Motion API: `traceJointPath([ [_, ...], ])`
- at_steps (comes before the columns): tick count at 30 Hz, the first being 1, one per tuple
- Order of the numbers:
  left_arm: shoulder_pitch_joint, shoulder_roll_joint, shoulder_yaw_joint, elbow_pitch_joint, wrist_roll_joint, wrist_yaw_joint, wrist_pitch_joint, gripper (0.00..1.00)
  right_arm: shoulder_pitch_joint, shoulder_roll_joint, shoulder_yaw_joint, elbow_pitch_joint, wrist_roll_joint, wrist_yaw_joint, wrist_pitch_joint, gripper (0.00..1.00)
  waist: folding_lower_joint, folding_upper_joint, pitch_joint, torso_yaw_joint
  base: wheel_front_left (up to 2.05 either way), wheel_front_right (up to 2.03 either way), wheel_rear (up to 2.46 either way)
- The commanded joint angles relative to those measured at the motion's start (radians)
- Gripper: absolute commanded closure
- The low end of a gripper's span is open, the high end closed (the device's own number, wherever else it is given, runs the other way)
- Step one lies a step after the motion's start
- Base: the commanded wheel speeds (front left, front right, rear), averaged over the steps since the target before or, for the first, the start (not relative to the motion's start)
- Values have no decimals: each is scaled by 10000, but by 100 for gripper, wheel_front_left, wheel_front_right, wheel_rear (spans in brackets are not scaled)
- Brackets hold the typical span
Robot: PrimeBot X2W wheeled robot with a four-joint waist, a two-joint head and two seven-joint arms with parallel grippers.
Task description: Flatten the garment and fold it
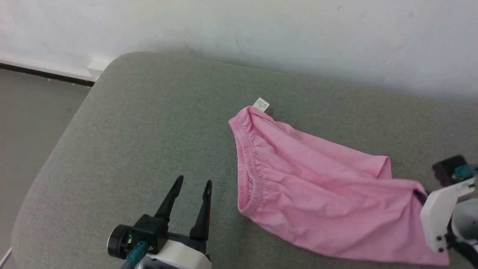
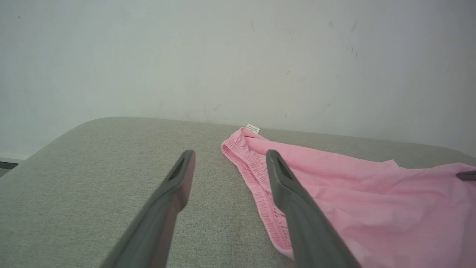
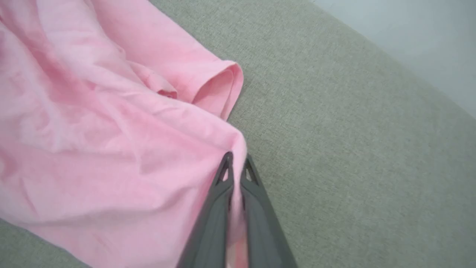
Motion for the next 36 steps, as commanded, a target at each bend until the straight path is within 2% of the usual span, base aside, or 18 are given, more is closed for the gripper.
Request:
traceJointPath([
  [1,-78,-35,17,34,69,-83,-48,0,-230,-92,-63,-72,-67,-21,-32,100,-1,0,-62,-43,0,0,0],
  [5,-101,-127,1,76,93,-153,-49,0,-759,-495,-105,54,-188,-21,38,100,-1,0,-64,-64,0,0,0],
  [9,-153,-208,-27,166,103,-235,-49,0,-1363,-671,179,865,-286,-21,-124,100,-1,0,10,-82,0,0,0],
  [10,-169,-225,-27,184,110,-248,-49,0,-1528,-667,267,1179,-338,-21,-275,69,-1,0,28,-94,0,0,0],
  [11,-183,-241,-43,211,119,-277,-49,0,-1686,-694,384,1504,-490,-21,-488,0,-1,0,43,-103,0,0,0],
  [15,-234,-297,-132,321,170,-380,-49,0,-2186,-510,527,2622,-1010,-21,-1658,0,-1,0,27,-150,0,0,0],
  [20,-153,-343,-66,362,57,-476,-49,0,-2258,-8,320,2886,-1184,-21,-3267,0,-1,0,-128,-471,0,0,0],
  [25,-27,-321,-79,616,-207,-735,-49,0,-1431,618,-358,2268,-1276,-21,-4815,0,-1,0,-307,-933,0,0,0],
  [28,-10,-189,-293,795,-439,-953,177,0,-591,1221,-917,1641,-1255,-21,-5525,0,-1,0,-322,-1270,0,0,0],
  [32,-153,164,-943,912,-737,-1189,1082,0,589,2176,-1669,798,-1210,-21,-6097,0,-1,0,-221,-1645,0,0,0],
  [36,-515,664,-1622,1036,-1012,-1271,2151,0,1326,2923,-2092,263,-1174,-21,-6187,0,-1,0,-62,-1971,0,0,0],
])
